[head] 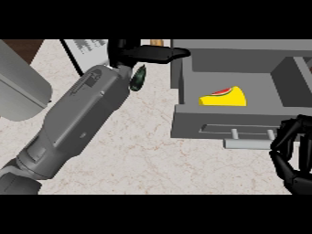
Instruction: Pick up the cup, place it into the drawer and close the drawer
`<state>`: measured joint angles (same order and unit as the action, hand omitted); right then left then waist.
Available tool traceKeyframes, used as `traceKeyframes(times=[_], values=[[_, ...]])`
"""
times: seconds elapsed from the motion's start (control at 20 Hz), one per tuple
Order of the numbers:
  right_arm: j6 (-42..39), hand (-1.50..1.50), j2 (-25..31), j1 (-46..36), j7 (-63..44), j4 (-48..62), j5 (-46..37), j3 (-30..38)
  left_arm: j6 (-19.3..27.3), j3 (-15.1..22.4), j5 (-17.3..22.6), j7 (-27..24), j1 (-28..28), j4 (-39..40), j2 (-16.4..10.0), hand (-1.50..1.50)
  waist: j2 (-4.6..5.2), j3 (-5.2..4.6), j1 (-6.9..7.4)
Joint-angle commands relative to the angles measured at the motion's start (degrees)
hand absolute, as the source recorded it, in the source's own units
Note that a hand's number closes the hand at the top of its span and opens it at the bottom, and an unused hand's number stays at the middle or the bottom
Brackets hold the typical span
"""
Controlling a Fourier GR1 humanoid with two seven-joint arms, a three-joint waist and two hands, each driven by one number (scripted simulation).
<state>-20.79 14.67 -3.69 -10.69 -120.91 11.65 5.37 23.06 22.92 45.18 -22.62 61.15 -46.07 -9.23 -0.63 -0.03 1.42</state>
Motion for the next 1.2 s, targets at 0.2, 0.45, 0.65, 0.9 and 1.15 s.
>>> traceKeyframes(times=[0.2,0.45,0.65,0.9,1.15], values=[[-2.00,1.50,2.21,1.03,1.58,4.40,-8.12,-1.26,0.51,0.50,0.30,4.91,-19.00,-21.86,-9.43,-1.50,0.06,0.04,0.72],[0.28,1.50,0.08,2.12,5.91,6.35,-16.34,-4.31,-1.97,-2.50,2.46,7.45,-31.46,-35.08,-17.27,-1.50,0.17,0.06,0.69],[-1.17,1.50,4.35,-0.46,10.14,9.80,-28.09,-9.76,-5.93,-3.73,2.16,4.11,-36.09,-34.71,-17.95,-1.50,0.53,0.02,0.58],[4.10,1.50,6.21,-0.78,16.77,16.45,-43.04,-15.48,-11.55,-8.36,5.02,5.03,-41.69,-37.37,-23.63,-1.50,0.63,0.05,0.67],[11.41,1.50,2.29,-4.65,21.36,28.80,-51.32,-19.60,-14.14,-9.46,2.71,1.54,-47.83,-37.28,-21.55,-1.50,0.73,0.04,-0.45]])
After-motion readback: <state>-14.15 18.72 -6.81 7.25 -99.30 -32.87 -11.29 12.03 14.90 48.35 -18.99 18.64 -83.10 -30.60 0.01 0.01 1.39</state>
